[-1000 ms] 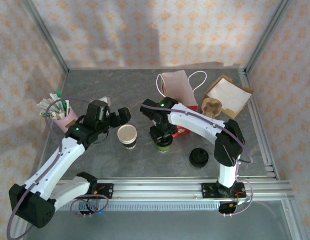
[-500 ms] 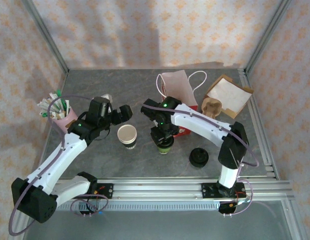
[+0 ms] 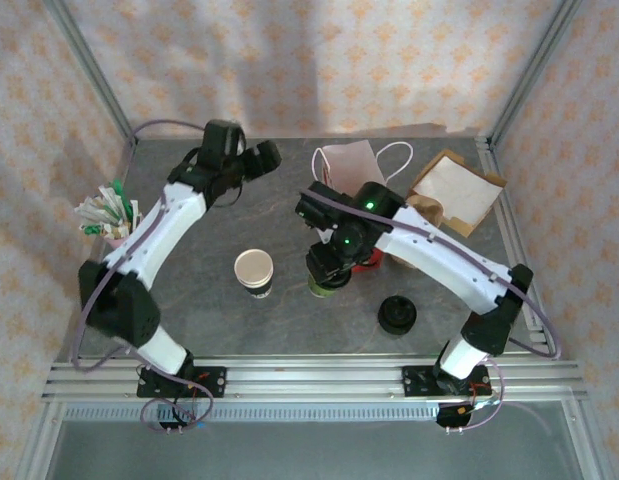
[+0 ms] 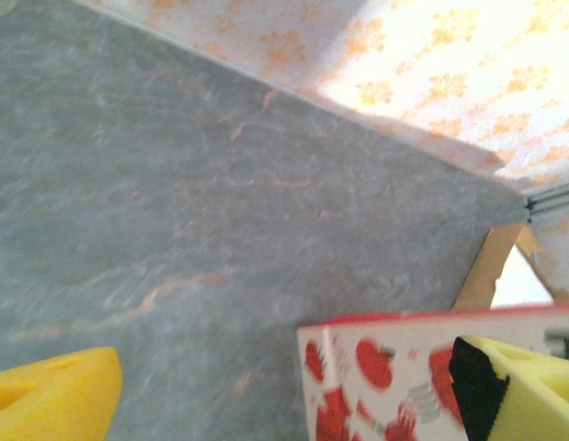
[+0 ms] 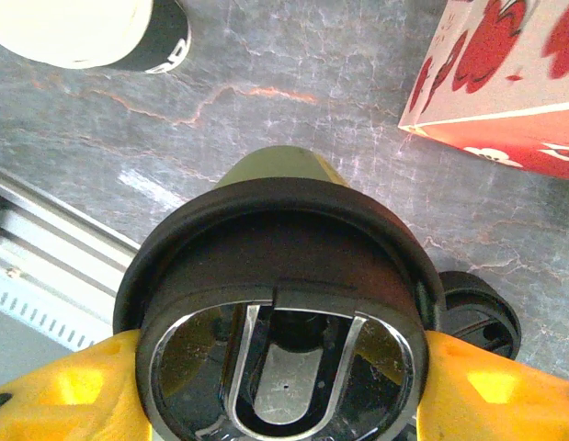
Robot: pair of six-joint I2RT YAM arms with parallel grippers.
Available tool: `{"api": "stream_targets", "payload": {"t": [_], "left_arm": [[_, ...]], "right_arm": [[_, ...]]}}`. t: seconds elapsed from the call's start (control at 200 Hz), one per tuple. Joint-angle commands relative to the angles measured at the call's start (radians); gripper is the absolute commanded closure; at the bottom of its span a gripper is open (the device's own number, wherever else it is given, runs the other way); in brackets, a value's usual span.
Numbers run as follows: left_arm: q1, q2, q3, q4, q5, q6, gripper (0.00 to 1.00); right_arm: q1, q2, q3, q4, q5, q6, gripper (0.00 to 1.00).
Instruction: Pack the takeout coffee
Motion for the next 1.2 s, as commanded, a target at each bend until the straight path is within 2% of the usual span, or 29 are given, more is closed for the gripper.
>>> {"api": "stream_targets", "payload": {"t": [0.0,0.345,0.475,0.776,0.981,1.196], "left_arm": [[0.02,0.14,0.147,-0.012,0.04,0.019,0.08],[0.015,0.659,0.788,-0.129,0.128,0.085,0.12],[-0.01,0.799,0.986,-0.157,0.16,0.116,0.12],[-0.03,0.94,1.076,-0.035,0.236,0.106,0.12],[-0.044,0.964,1.082,0.01,0.239,0.11,0.12],[-0.049,0.987,1.092,0.015,0.264,0.11,0.12]], "right_arm": [[0.003,-0.038,0.09,-0.107,0.044,0.03,0.41],[-0.007,-0.032,0.431,-0.277,0.131,0.063,0.42],[-0.03,-0.011,0.548,-0.317,0.158,0.063,0.42],[-0.153,-0.034,0.618,-0.316,0.187,0.047,0.42],[-0.247,-0.028,0.635,-0.316,0.188,0.028,0.43],[-0.325,0.054,0.662,-0.316,0.16,0.007,0.43]]}}
